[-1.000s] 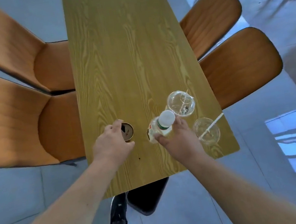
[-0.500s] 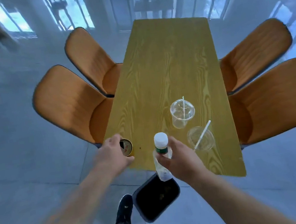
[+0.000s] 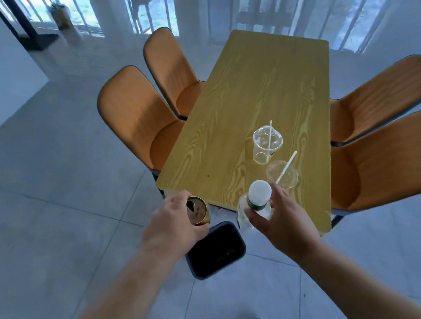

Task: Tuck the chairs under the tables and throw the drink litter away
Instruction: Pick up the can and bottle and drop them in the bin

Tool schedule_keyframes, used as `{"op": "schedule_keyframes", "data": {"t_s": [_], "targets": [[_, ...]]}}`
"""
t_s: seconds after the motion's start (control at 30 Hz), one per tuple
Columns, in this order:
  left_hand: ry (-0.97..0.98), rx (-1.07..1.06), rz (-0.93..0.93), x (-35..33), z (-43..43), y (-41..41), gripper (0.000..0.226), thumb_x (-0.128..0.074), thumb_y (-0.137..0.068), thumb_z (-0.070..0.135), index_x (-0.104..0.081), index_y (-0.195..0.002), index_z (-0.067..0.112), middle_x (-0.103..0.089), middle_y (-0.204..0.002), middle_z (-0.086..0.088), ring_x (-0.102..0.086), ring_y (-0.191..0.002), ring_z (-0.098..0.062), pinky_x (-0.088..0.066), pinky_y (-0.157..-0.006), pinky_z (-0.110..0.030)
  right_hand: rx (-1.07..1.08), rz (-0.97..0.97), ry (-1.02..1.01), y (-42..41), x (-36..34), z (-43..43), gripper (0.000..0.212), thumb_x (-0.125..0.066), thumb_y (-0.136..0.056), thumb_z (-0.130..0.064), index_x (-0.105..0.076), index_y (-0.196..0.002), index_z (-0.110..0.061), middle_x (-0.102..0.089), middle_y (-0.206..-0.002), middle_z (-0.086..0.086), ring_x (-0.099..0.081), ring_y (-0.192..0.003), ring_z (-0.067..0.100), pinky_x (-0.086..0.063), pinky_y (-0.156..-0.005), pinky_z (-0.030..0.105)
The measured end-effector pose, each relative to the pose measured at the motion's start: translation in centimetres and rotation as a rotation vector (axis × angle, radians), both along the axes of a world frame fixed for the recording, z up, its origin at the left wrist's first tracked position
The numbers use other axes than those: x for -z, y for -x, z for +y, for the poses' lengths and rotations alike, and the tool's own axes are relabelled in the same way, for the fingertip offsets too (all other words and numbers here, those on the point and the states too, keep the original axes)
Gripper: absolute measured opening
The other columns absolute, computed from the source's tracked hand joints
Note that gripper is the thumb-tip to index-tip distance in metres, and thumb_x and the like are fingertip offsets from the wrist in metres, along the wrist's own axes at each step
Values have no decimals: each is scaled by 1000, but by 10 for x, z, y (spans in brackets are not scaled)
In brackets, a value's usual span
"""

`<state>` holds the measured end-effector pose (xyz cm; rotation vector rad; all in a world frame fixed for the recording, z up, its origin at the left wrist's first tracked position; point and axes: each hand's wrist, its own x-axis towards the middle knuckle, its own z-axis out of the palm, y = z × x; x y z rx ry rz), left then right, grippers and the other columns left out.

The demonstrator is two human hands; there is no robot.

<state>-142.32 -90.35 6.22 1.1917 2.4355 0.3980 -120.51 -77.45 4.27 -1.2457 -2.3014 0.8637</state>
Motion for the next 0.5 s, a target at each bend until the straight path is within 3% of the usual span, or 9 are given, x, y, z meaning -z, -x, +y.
{"op": "schedule_keyframes", "data": {"t_s": [0.17,0.33,0.5], "targets": [[-10,-27,21,53,-15,-6,71,-79,-68,66,-45,-123,37,-53,-116,7,-60,-95,-23,-52,-71,-37,-46,50,-13,5,52,-2,40,-71,-87,-57,-49,-112,-34,-56,-103,-15,-49,-85,4,-45,-67,33],[-14,-122,26,160,-17,-16,68,-81,-65,65,-44,-117,41,-54,-114,9,-60,-91,-23,-50,-71,-37,-58,98,51,10,157,6,35,-65,-85,-64,-44,-104,-45,-56,-98,-17,-54,-83,4,-41,-63,19],[20,-158,30,272,-8,-26,72,-85,-60,60,-44,-115,38,-56,-112,6,-61,-92,-28,-47,-70,-36,-24,117,140,6,272,12,42,-71,-83,-65,-47,-111,-43,-60,-106,-17,-61,-96,7,-49,-69,25]]}}
